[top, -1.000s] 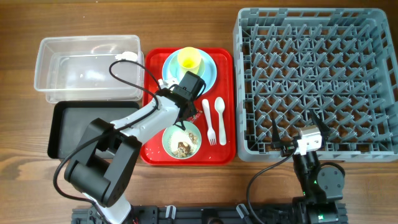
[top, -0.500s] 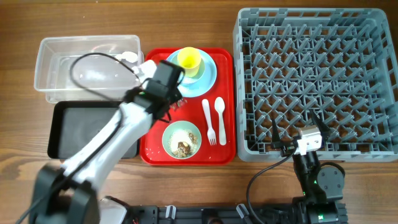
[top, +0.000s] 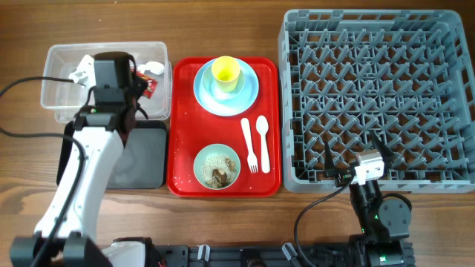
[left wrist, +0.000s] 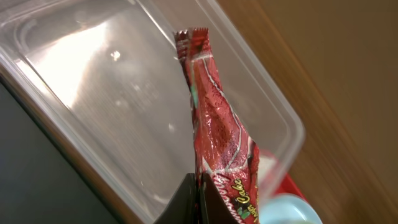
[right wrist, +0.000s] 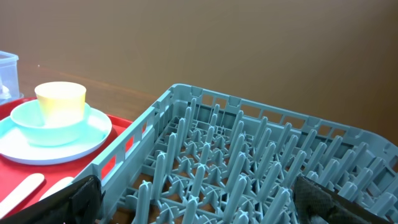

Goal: Sort waste into correct bins and load items into the dishwasher rack
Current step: 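Carry the wrapper left and release it into the clear bin, then move the left gripper to the teal bowl and grip its rim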

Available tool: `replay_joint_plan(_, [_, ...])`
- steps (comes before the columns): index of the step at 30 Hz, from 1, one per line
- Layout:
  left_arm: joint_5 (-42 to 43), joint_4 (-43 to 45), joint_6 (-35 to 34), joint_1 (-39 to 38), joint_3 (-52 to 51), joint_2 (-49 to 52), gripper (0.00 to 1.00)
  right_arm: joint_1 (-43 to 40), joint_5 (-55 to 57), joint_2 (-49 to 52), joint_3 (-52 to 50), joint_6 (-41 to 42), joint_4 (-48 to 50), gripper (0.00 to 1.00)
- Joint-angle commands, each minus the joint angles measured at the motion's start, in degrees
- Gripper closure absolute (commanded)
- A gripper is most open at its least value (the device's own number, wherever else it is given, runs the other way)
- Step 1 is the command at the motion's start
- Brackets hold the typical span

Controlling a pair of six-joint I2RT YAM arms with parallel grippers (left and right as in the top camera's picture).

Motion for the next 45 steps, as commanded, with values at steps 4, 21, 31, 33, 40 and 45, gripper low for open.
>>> replay_joint_plan(4, [-0.94,6.29,-0.07,5.35,-0.09,9.94,0.85,-0.28,-0.70,-0.33,-0.07,-0.31,0.31,0.00])
replay_joint_plan(21, [37.44,-16.33,6.19,2.51,-0.02,-9.79,0.10,-0.28,-0.72,-0.33,-0.07,-0.31,0.31,0.00])
replay_joint_plan(31, [30.14,-22.34,9.35,-19.61,-0.04,-10.69,0.12,-0.28,-0.72,-0.33,-0.07,-0.31,0.31,0.00])
replay_joint_plan(33, [24.85,-22.36,9.18,-25.14,-0.07,-10.69,0.12,-0.28,-0.70,-0.33,-0.07,-0.31,0.28,0.00])
replay_joint_plan(40, [15.30,-22.27,8.70,-43.63,-0.15,-6.97,0.22,-0.28,-0.72,-0.33,-0.07,-0.28,0.31,0.00])
replay_joint_plan(45, [15.32,-21.03,8.70,-52.15,-0.15,1.68,0.64,-0.28,-0.72,-0.33,-0.07,-0.28,0.28,0.00])
